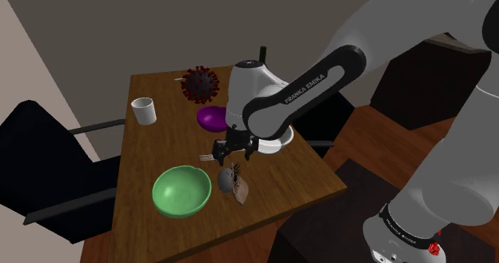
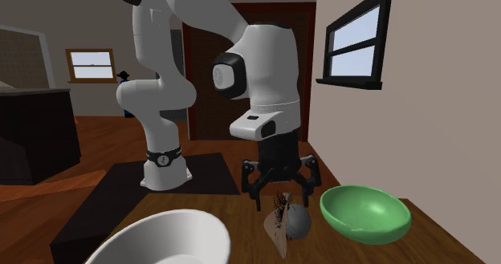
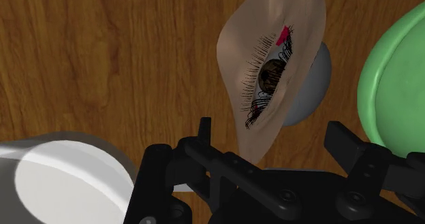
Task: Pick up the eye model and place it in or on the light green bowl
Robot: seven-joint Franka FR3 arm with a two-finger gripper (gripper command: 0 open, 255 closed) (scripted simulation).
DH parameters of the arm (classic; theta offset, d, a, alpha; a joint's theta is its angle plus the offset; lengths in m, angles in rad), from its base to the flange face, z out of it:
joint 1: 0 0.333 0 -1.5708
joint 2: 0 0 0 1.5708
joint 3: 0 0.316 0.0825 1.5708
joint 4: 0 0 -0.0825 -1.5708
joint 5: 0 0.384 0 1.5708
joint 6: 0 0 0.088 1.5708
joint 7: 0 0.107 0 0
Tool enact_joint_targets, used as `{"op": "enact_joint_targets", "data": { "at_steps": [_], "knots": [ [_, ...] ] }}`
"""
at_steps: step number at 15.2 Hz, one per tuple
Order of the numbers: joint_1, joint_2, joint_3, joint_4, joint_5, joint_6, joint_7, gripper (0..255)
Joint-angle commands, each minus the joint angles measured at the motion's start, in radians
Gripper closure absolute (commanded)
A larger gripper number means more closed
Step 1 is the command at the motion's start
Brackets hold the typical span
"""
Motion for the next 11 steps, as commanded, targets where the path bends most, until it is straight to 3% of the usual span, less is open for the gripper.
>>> {"op": "enact_joint_targets", "data": {
  "at_steps": [1, 7, 8, 11],
  "knots": [
    [0.001, 0.009, -0.001, -0.003, -0.005, 0.011, 0.004, 0],
    [0.001, 0.009, -0.001, -0.002, -0.005, 0.011, 0.004, 0],
    [0.001, 0.009, -0.001, -0.002, -0.005, 0.011, 0.004, 255],
    [0.001, 0.009, -0.001, -0.002, -0.005, 0.011, 0.004, 255]
  ]
}}
